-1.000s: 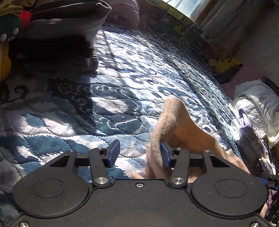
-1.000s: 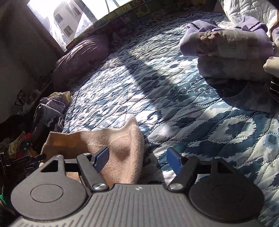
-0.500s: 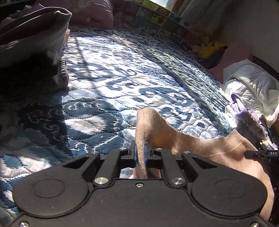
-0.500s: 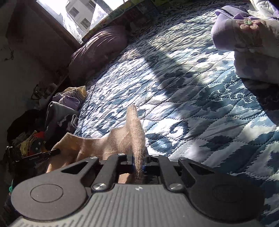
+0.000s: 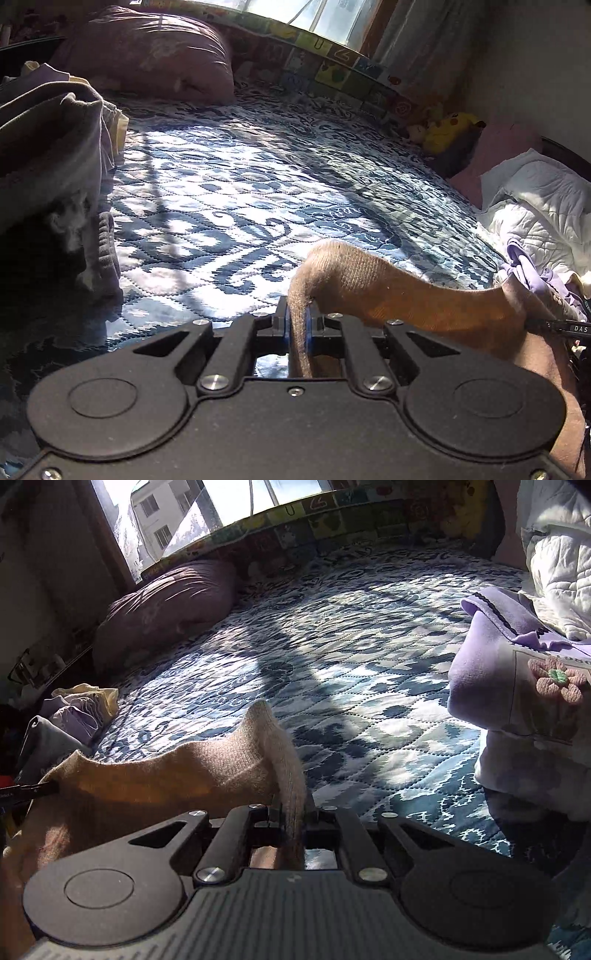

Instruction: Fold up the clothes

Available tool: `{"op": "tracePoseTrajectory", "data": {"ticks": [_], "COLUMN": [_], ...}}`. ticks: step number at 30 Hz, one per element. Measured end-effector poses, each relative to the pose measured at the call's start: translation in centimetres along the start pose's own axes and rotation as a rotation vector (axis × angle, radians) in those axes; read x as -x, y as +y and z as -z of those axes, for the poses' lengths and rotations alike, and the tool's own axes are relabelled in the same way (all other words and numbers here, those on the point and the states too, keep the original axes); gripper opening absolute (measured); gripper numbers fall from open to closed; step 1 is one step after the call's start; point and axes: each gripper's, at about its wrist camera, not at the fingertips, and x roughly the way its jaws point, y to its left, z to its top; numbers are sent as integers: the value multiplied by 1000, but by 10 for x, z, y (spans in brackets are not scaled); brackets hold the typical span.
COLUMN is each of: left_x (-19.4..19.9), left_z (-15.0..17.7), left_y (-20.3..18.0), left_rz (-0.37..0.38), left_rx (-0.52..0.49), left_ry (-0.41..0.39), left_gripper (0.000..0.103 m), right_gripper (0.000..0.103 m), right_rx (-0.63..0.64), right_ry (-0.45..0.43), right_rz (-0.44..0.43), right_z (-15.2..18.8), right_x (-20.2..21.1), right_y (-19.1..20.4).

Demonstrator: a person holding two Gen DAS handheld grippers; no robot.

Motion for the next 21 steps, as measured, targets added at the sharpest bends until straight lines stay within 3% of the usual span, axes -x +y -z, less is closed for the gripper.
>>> {"op": "tracePoseTrajectory", "data": {"ticks": [3, 5, 8, 11, 13, 16, 21], "left_x": [24, 44, 73, 102, 128, 168, 215], "left_z": [14, 24, 40, 55, 79, 123, 206], "left_y": [8, 15, 24, 34, 43, 57, 64], "left_rz": [-21, -32, -50, -67, -61, -37, 6], "left_rx": [45, 79, 129, 180, 276, 466, 828], "left_ry": [-16, -30, -52, -75, -90, -105, -81], "left_gripper": [9, 16, 31, 37, 46, 47, 49], "right_gripper": [20, 37, 40, 40, 41, 45, 49], "right_rx": [0, 4, 19, -22, -55, -134, -379], "right_ry": [33, 4, -65, -119, -158, -198, -254], "right_rz": [75, 89, 89, 45, 2, -50, -110], "right_z": [3, 5, 10, 21, 37, 71, 150], "right_x": [-8, 9, 52, 98, 129, 165, 211], "right_y": [4, 7, 9, 8, 8, 4, -19]}}
